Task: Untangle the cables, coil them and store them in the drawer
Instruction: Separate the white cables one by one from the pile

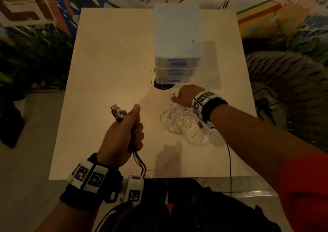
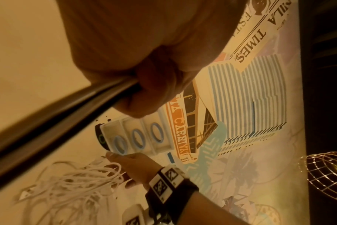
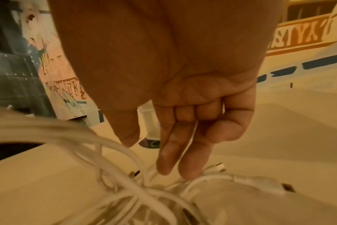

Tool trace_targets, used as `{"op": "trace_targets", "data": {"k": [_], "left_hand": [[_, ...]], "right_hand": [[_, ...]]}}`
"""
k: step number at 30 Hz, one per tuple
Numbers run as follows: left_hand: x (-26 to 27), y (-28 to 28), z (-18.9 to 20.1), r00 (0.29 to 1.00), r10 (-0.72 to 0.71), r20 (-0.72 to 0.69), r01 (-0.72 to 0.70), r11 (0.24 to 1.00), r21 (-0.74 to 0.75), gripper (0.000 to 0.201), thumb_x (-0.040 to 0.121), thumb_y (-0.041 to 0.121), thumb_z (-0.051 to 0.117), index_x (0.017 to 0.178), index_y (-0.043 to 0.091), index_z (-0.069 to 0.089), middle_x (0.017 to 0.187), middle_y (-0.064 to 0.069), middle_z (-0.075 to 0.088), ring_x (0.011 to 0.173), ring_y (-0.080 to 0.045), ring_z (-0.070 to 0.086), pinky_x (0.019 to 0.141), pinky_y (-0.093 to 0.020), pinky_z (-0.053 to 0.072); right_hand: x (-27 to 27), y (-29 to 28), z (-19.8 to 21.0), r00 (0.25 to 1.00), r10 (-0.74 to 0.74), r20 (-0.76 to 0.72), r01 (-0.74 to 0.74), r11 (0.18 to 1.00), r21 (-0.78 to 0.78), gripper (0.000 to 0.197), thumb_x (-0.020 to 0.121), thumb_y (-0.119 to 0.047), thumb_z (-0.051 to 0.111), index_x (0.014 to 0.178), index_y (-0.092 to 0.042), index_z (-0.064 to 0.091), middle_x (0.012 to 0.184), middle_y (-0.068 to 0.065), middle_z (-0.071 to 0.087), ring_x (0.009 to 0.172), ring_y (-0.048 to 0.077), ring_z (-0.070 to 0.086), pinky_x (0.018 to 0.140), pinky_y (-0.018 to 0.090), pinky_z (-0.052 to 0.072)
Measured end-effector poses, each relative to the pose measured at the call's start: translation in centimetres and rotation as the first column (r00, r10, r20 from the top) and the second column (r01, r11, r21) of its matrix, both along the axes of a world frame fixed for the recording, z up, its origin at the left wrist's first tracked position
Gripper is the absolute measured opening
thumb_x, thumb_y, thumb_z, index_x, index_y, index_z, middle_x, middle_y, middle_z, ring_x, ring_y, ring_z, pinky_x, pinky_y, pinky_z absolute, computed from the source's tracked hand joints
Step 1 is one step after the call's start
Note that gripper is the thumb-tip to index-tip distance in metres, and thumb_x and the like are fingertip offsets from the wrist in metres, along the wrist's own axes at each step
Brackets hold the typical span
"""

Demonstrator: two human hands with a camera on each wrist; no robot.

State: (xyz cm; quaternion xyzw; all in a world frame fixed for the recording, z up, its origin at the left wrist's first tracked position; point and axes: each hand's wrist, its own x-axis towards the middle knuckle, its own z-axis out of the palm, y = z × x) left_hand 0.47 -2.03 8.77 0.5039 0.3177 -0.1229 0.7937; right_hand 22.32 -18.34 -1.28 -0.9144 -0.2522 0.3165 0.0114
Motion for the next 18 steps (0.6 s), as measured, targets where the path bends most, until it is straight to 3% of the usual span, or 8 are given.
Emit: {"op": "trace_targets", "data": {"k": [4,6,9,12,15,18], "left_hand": [[-0.1,0.0,-1.4,0.999,-0.005,-0.039,0.004,1.0,-0.016,0.049,0.091,0.047,0.055,0.073,0.022,0.017,0.061,0.002,0.01,0.051,-0.014,0.006,0.049,-0.031,0.008],[0.0,-0.1,-1.7,0.999,-0.017,-0.05,0.016,1.0,-0.024,0.049,0.091,0.046,0.057,0.074,0.023,0.016,0.061,0.002,0.01,0.05,-0.014,0.006,0.048,-0.028,0.009],[0.1,-0.3,-2.0,0.998,-0.057,-0.039,0.057,0.998,-0.01,0.054,0.088,0.046,0.058,0.075,0.019,0.014,0.061,0.001,0.01,0.051,-0.016,0.005,0.048,-0.028,0.011],[0.2,-0.3,-2.2,0.997,-0.066,-0.039,0.066,0.998,0.004,0.054,0.089,0.046,0.059,0.074,0.018,0.015,0.062,0.0,0.009,0.052,-0.017,0.005,0.048,-0.028,0.012],[0.2,-0.2,-2.3,0.998,-0.056,-0.034,0.057,0.998,0.009,0.053,0.093,0.045,0.056,0.073,0.018,0.015,0.062,-0.001,0.01,0.051,-0.016,0.006,0.047,-0.027,0.012],[0.2,0.0,-2.2,0.999,-0.036,-0.022,0.037,0.999,0.015,0.049,0.092,0.046,0.054,0.074,0.018,0.018,0.062,-0.002,0.01,0.052,-0.017,0.004,0.048,-0.029,0.011]], "right_hand": [[0.6,1.8,-1.7,0.997,-0.063,-0.035,0.062,0.997,-0.041,0.069,0.088,-0.068,0.056,0.126,-0.01,0.061,0.13,0.011,0.062,0.116,0.031,0.059,0.094,0.037,0.045],[0.6,2.3,-2.4,0.994,-0.103,-0.03,0.102,0.994,-0.029,0.065,0.085,-0.06,0.066,0.127,-0.011,0.06,0.129,0.01,0.063,0.114,0.031,0.06,0.093,0.037,0.048],[0.5,2.6,-2.6,0.994,-0.104,-0.037,0.102,0.994,-0.038,0.05,0.087,-0.047,0.069,0.12,-0.01,0.062,0.121,0.009,0.064,0.108,0.031,0.062,0.083,0.033,0.046],[0.6,3.0,-2.3,0.989,-0.125,-0.082,0.125,0.992,-0.001,0.033,0.09,-0.043,0.066,0.102,-0.013,0.063,0.11,0.01,0.064,0.092,0.027,0.056,0.078,0.031,0.04],[0.8,2.5,-1.3,0.967,-0.193,-0.164,0.221,0.959,0.176,0.028,0.094,-0.041,0.062,0.093,-0.014,0.069,0.095,0.006,0.066,0.085,0.019,0.057,0.08,0.028,0.042],[0.1,1.2,1.1,0.928,-0.239,-0.287,0.351,0.821,0.45,0.027,0.097,-0.035,0.061,0.093,-0.012,0.074,0.086,0.0,0.073,0.078,0.015,0.07,0.079,0.027,0.051]]}}
